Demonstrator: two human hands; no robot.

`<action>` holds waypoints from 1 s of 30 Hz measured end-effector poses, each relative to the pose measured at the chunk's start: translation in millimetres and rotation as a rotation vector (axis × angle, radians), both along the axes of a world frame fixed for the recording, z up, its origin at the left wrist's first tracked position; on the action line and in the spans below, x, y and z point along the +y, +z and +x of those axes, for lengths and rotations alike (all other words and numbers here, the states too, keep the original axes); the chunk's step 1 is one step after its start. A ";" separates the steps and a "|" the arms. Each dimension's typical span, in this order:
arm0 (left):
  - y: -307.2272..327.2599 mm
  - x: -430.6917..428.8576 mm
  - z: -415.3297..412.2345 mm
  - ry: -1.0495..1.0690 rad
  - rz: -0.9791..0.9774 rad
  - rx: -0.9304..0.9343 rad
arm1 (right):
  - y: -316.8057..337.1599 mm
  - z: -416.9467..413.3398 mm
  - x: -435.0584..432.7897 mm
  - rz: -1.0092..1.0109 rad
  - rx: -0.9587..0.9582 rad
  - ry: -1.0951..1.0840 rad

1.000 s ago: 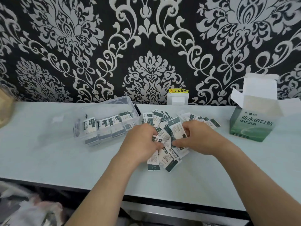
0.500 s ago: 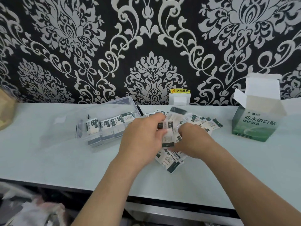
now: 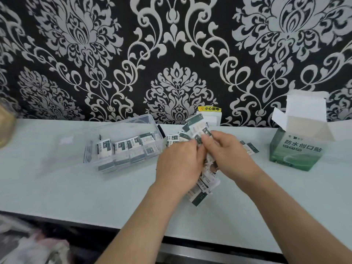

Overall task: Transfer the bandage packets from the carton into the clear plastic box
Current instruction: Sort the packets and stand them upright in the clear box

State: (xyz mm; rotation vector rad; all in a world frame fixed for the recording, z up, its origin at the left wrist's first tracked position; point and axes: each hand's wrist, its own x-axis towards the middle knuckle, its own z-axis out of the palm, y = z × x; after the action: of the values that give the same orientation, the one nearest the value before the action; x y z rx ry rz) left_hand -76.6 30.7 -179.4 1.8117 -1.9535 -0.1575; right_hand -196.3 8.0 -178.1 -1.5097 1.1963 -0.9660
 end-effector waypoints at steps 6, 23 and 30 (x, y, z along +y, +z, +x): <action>-4.7 7.5 22.7 0.021 0.202 -0.300 | -8.7 -19.7 -13.5 -0.031 0.264 -0.068; -12.1 4.5 40.3 -0.027 0.386 -0.047 | -15.7 -11.5 -8.1 -0.032 0.605 0.023; -11.2 0.7 30.2 -0.003 0.345 -0.045 | -14.0 -2.6 -6.5 0.074 0.391 0.041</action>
State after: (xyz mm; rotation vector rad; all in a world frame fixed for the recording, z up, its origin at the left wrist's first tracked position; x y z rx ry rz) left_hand -46.5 31.4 -190.6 2.0389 -2.0599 -0.4857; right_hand -198.9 1.5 -192.1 -1.7047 1.4505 -0.6054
